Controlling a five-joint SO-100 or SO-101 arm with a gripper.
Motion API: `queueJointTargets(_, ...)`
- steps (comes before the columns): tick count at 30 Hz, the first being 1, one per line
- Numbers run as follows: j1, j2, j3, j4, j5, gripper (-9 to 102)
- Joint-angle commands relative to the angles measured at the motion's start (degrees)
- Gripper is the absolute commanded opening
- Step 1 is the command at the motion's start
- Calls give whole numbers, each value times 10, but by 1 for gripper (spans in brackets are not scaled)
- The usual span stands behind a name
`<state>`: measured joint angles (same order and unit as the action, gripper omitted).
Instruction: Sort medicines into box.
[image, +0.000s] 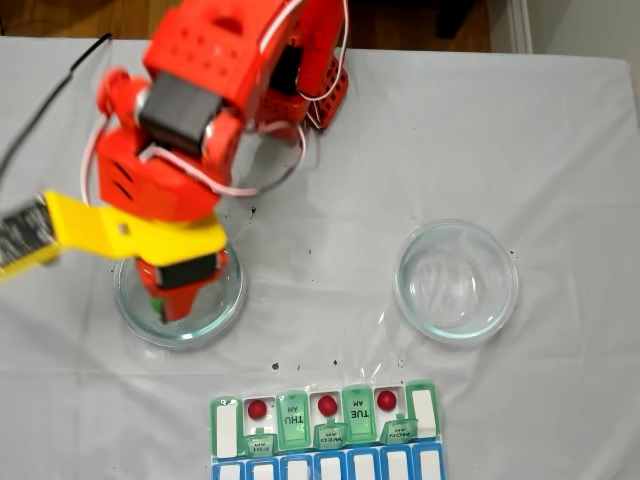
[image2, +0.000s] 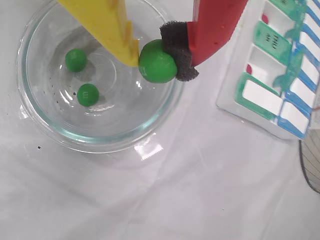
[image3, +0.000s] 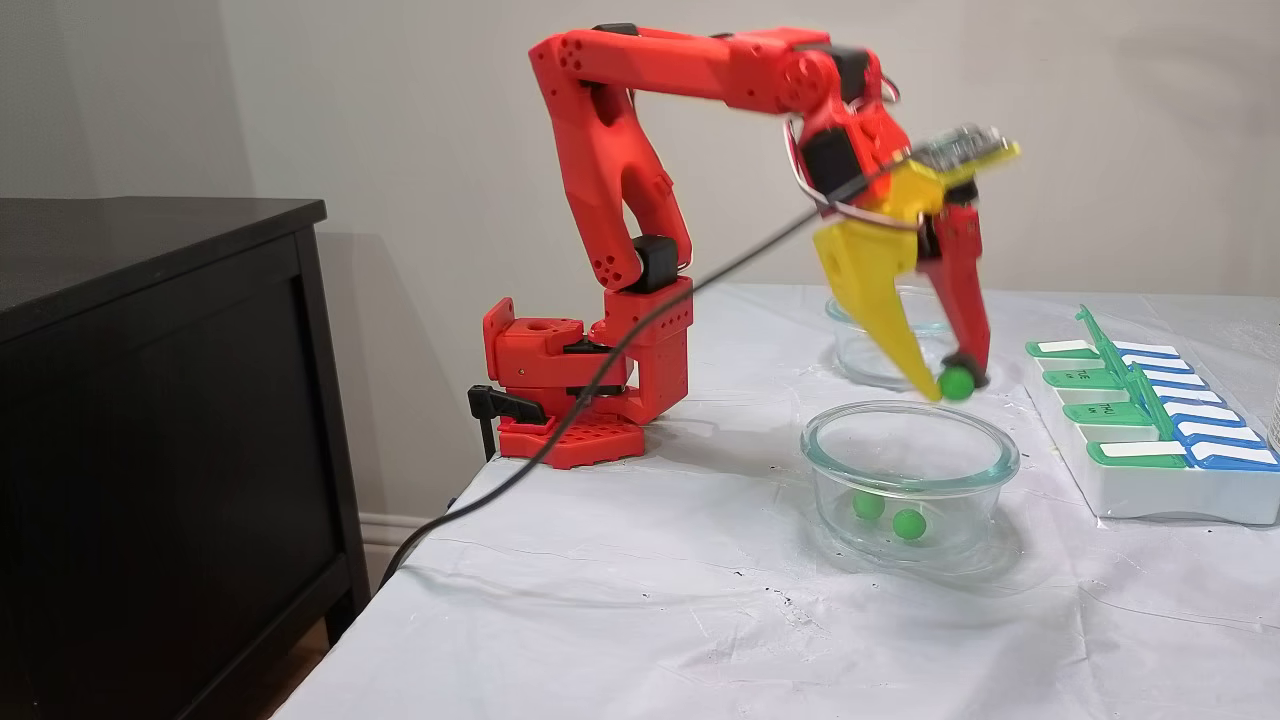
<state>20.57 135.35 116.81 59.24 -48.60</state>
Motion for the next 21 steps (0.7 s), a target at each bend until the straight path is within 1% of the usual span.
queueJointTargets(1,-134,18,-87,-4,105,0)
queueJointTargets(3,-206,-28,-99,-21,154,0)
queueJointTargets(5,-272,-119,-154,-8,183,0)
queueJointTargets(8,-316,-223,-239,7,205,0)
queueJointTargets(10,-333,-298,-311,15,222,0)
queueJointTargets(13,-352,-373,-378,-1,236,0)
queueJointTargets(16,-362,-441,-463,40,236,0)
queueJointTargets(21,-373,-444,-495,61,233,0)
